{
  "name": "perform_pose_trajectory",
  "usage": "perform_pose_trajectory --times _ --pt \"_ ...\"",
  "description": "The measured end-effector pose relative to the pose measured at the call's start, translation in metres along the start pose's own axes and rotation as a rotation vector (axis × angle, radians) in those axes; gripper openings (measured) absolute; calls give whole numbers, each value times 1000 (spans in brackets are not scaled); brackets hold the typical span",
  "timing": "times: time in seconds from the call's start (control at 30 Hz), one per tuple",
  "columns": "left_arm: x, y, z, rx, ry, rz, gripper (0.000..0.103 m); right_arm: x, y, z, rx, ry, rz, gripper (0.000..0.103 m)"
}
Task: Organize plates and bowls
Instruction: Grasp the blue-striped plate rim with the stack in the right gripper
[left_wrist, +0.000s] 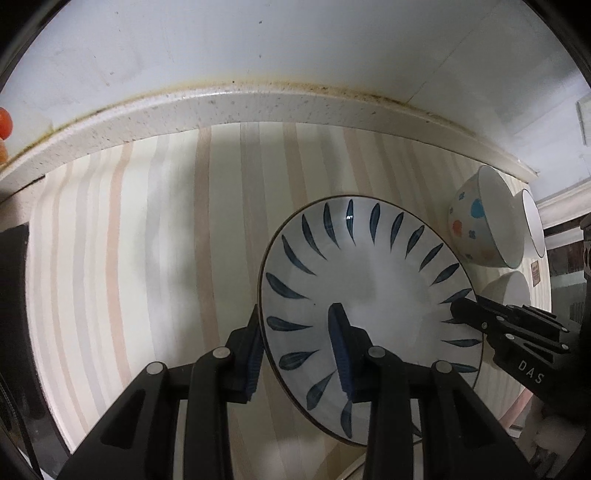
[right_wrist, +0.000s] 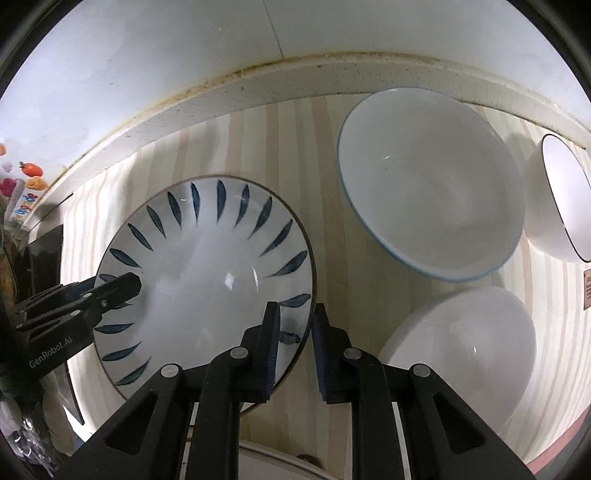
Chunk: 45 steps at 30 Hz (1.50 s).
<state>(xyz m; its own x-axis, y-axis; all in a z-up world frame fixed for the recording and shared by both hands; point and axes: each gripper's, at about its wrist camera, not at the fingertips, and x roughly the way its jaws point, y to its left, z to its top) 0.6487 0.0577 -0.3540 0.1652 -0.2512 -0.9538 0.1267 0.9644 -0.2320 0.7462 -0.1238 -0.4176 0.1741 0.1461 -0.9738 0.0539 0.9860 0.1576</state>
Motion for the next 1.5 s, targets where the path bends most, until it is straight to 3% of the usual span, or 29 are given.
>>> perform_pose_trajectory --times 0.4,0.73,1.17,1.5 --pt "-52 -10 -42 3 -57 -8 31 -54 -8 -29 -26 -78 66 19" --pt "-93 -35 -96 27 -99 0 31 -114 -14 -82 -68 -147 106 19" --pt "-94 -62 -155 32 -74 -3 31 -141 -38 -167 -91 -149 141 19" --pt "-68 -69 -184 16 -21 26 31 -116 -51 -204 -93 -88 158 19"
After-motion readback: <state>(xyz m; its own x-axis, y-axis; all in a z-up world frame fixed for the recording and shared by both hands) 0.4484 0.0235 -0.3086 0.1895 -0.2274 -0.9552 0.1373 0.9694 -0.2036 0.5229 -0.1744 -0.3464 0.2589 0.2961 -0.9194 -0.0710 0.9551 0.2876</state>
